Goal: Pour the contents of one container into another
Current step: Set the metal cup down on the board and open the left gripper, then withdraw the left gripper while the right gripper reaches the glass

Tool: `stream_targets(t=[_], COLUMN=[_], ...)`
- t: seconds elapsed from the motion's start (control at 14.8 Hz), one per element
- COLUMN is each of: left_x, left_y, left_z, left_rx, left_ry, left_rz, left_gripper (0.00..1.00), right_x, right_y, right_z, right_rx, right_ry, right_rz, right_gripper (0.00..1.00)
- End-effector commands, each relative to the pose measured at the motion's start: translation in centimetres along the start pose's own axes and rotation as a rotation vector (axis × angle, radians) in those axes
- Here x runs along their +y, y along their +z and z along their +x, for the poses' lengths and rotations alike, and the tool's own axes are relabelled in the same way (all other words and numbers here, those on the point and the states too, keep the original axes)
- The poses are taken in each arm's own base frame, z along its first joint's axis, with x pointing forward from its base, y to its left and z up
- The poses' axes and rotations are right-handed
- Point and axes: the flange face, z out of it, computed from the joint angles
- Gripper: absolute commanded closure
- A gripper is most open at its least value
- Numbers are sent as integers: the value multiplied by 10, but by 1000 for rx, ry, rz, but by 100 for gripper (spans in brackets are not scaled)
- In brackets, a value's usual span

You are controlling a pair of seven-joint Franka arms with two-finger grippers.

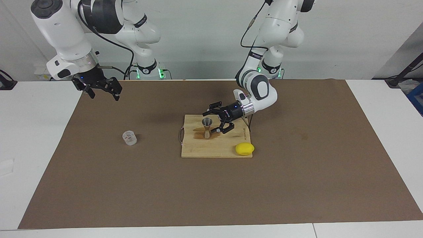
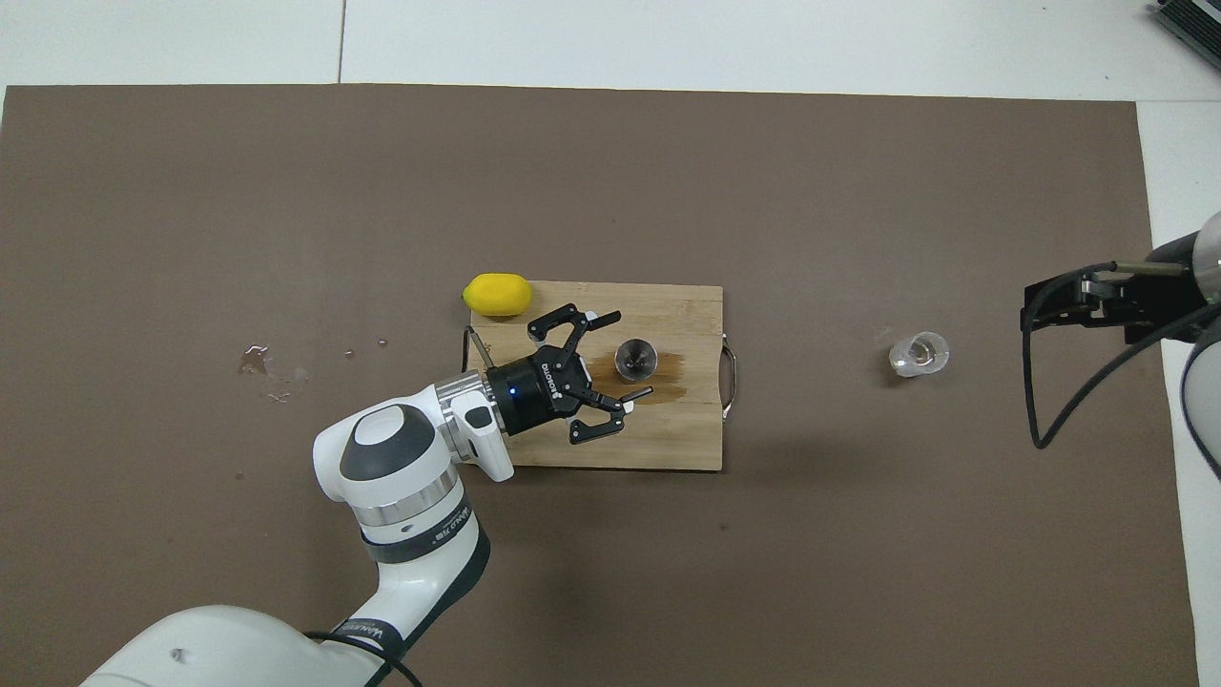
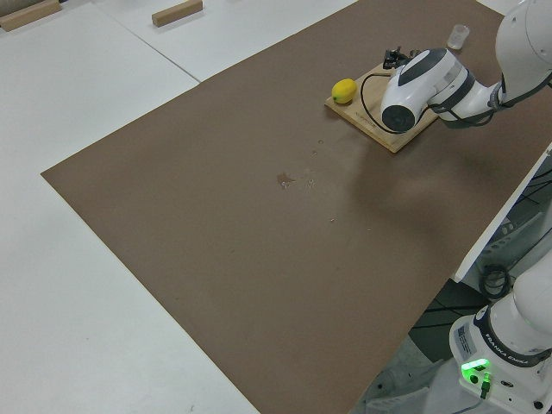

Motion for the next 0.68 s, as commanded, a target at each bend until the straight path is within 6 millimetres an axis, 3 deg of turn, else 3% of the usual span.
stream_targets(t=[0.0,0.14,0.27,0.41,0.61], left_x=[2,-1,-10,-24,-46], left_y=[-25,-40,-60,-80,-112], left_z=[13,26,40,50,63], left_rx=[11,4,-14,-49,-119], left_ry=[38,69,125,198,315], left_rz=[4,4,-4,-28,-78], left_gripper=[0,0,0,0,0], right_x=[3,2,2,2,6], right_y=[-1,0,6,13,39], right_z=[-7,-8,-7,-4,5], right_rx=[-12,-21,-9,18,4], right_ry=[-6,-7,44,161,359], right_rz=[21,20,23,28,58], right_gripper=[0,0,7,8,8])
